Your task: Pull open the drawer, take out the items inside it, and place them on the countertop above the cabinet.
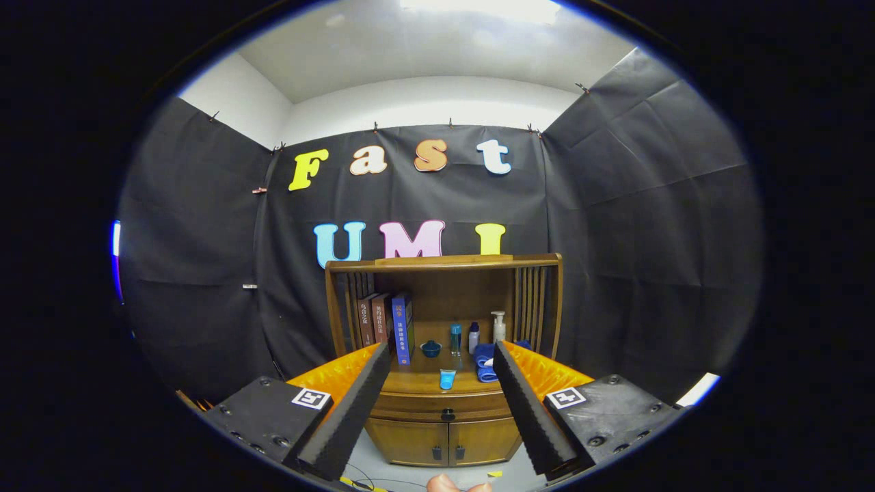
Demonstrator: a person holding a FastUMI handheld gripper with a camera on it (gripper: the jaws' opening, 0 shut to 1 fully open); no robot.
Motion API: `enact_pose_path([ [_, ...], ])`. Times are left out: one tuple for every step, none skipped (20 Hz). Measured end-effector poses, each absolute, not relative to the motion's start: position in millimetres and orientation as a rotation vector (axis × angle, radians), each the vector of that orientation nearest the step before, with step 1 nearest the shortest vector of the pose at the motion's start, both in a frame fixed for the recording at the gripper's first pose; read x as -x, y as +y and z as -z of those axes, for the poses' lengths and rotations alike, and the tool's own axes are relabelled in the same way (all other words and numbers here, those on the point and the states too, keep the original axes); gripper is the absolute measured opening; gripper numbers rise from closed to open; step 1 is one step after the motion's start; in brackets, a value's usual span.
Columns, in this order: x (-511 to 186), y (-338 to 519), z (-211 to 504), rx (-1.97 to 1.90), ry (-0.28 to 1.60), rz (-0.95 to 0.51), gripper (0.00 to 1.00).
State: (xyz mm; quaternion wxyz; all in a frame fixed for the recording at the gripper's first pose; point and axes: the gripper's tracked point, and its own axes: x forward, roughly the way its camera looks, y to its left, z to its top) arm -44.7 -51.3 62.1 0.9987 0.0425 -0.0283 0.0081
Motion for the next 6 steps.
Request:
enact_pose_path([
  [45.3,-51.5,-62.4,-0.086,-0.057,-0.016,0.99],
  [45.9,-51.9,-63.0,-0.087,-0.058,-0.015,0.99],
  [45.5,-52.8,-61.6,-0.087,-0.058,-0.014,0.99],
  [45.7,-53.1,-60.7,-0.086,-0.055,-0.014,0.99],
  [45.9,-52.3,-60.4,-0.088,-0.054,-0.017,0.99],
  [46.4,-52.5,-60.5,-0.092,-0.054,-0.017,0.99],
])
